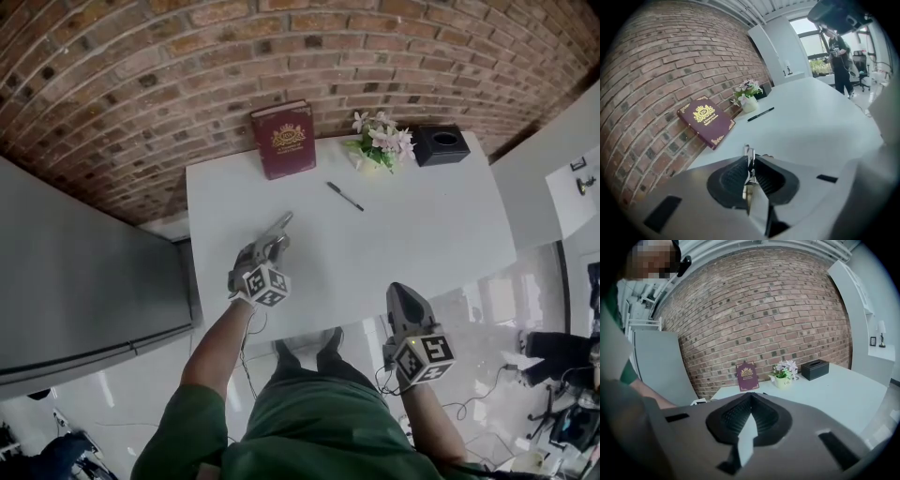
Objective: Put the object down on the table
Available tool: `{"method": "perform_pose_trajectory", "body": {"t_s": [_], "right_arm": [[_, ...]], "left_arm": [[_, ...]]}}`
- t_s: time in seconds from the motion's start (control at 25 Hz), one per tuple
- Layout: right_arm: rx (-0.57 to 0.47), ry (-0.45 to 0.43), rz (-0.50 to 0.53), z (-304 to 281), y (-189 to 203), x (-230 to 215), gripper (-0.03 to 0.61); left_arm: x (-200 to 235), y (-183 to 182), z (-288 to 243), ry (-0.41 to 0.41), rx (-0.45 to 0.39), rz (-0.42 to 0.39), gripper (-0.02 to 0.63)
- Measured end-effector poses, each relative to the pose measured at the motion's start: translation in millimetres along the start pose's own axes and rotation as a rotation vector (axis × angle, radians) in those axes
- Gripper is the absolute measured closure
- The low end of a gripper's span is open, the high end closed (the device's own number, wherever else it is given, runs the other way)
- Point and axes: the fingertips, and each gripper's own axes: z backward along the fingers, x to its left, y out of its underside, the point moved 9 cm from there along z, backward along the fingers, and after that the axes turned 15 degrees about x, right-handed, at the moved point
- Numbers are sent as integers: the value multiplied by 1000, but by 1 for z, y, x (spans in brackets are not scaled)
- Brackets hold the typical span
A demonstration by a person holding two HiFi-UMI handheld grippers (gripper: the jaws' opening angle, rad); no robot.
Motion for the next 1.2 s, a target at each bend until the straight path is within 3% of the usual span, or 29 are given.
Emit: {"method": "perform_pose_trajectory", "body": {"t_s": [0.28,0.44,0.6,0.84,1.2], "right_arm": [[-20,-26,6,-1,-4,3,575],[-33,-47,12,-3,-8,6,575],[-56,-67,27,-7,-15,8,575],[-89,-81,51,-3,-26,10,575],[-175,-104,118,2,-59,22,575]], "left_arm": [[-8,-8,12,67,-2,49,499],[-6,-8,27,74,-17,70,489],[4,-10,51,109,-46,162,489],[33,-22,115,129,-179,382,496],[64,-60,222,115,-428,590,545]]}}
